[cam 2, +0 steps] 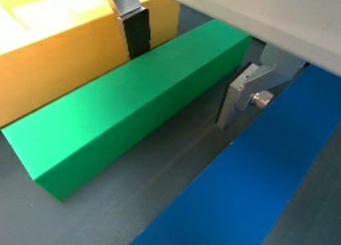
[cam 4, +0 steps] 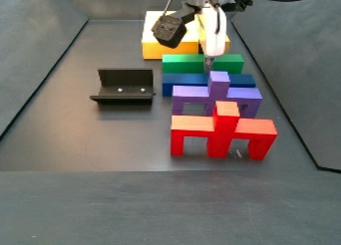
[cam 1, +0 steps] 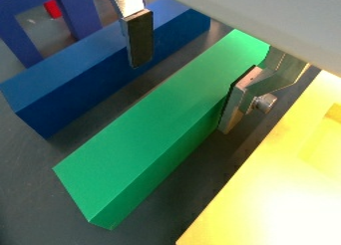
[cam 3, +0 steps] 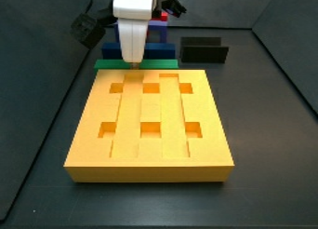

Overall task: Pick up the green object. Move up. Move to above the board. Insert the green object.
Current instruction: Pick up the green object.

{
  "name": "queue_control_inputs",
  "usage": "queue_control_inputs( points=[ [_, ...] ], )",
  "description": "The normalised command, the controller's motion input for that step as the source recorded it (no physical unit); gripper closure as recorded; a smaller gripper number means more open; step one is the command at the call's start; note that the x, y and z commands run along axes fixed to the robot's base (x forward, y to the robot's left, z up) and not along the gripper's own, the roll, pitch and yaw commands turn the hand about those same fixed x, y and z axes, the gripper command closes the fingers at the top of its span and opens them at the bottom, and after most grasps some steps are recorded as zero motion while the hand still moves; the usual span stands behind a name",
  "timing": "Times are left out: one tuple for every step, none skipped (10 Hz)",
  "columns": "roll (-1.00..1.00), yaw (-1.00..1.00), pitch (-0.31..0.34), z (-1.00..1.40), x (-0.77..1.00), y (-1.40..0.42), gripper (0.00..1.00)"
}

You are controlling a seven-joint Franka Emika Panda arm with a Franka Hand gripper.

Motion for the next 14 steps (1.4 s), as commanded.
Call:
queue_control_inputs(
  points=[
    [0.03,0.00,0.000,-0.13,0.00,-0.07,0.00],
    [0.00,0.00,0.000,-0.03,0.00,0.00,0.00],
    [0.00,0.00,0.000,0.00,0.00,0.00,0.00],
    [0.00,0.00,0.000,0.00,0.00,0.00,1.00],
    [0.00,0.00,0.000,0.00,0.00,0.00,1.00],
    [0.00,0.00,0.000,0.00,0.00,0.00,1.00],
    [0.00,0.00,0.000,0.00,0.00,0.00,1.00],
    [0.00,0.00,0.000,0.00,0.00,0.00,1.00],
    [0.00,0.00,0.000,0.00,0.00,0.00,1.00],
    [0.00,0.00,0.000,0.00,0.00,0.00,1.00],
    [0.00,0.00,0.000,0.00,0.00,0.00,1.00],
    [0.00,0.00,0.000,0.00,0.00,0.00,1.00],
    [0.00,0.00,0.000,0.00,0.00,0.00,1.00],
    [0.00,0.00,0.000,0.00,0.00,0.00,1.00]
  ],
)
